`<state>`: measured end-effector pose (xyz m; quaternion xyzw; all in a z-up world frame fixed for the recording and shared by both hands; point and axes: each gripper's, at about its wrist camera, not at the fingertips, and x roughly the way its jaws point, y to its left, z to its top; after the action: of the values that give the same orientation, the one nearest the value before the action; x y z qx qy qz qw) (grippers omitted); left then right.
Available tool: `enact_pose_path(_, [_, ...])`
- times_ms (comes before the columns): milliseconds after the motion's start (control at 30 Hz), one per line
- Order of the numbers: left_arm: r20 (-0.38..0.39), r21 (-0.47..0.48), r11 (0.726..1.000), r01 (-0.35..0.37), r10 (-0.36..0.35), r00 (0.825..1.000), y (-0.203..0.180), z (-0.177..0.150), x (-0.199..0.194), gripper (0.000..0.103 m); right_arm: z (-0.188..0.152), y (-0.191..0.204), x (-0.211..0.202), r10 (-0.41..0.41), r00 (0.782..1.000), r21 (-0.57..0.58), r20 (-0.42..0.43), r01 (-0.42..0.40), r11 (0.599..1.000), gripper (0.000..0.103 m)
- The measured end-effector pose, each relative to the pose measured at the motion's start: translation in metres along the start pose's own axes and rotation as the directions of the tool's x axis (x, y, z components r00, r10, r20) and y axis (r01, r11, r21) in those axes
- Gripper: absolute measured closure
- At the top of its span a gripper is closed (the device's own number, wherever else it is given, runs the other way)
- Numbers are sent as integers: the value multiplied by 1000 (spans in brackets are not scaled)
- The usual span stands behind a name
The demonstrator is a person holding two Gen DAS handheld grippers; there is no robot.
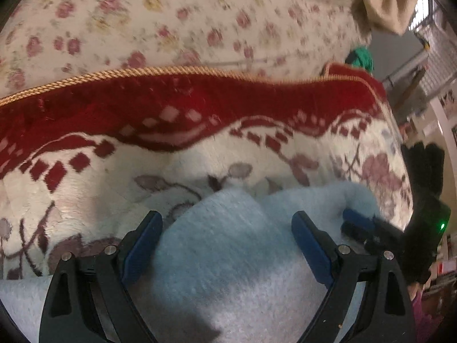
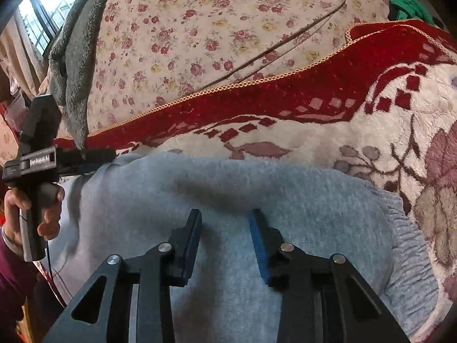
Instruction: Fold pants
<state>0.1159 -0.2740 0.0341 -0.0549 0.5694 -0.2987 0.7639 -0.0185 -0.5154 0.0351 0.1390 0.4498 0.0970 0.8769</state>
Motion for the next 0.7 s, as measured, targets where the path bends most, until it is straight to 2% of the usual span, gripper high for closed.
enact_pose_path(100, [-51,16,999,36,-36,998,0,3,7,14,0,-2,0,13,1000,9,6,-13,1000,65])
enact_pose_path(200, [-75,79,996,49,-43,996,-10,3,10,51,0,-1,-2,18,1000,17,8,-18,1000,65])
enact_pose_path(300, [-46,146,989,35,-29,999,-22,-2,4,67,2,1,-9,42,999,34,16,-43,999,63])
enact_pose_path(400, [38,131,989,65,-70,997,-22,-8,-19,74,8,10,-17,83,996,32,18,-83,996,57])
enact_pose_path(467, [125,140,989,51,-68,990,-25,-12,-38,79,13,20,-21,85,996,-4,29,-85,996,55])
enact_pose_path(533, [192,163,986,-12,-20,981,-32,-14,-45,81,23,35,-22,85,995,-51,52,-83,995,52])
enact_pose_path(600, [205,168,984,-66,31,978,-36,-10,-36,81,32,41,-15,84,995,-54,52,-81,995,43])
enact_pose_path(633, [215,166,980,-106,69,974,-37,-9,-29,81,36,43,-6,80,996,-46,39,-78,996,42])
enact_pose_path(667, [220,169,975,-144,105,970,-37,-9,-21,81,38,43,1,67,997,-42,30,-66,997,41])
enact_pose_path(700, [225,171,969,-181,140,964,-38,-9,-12,81,38,41,14,0,1000,-44,9,1,999,41])
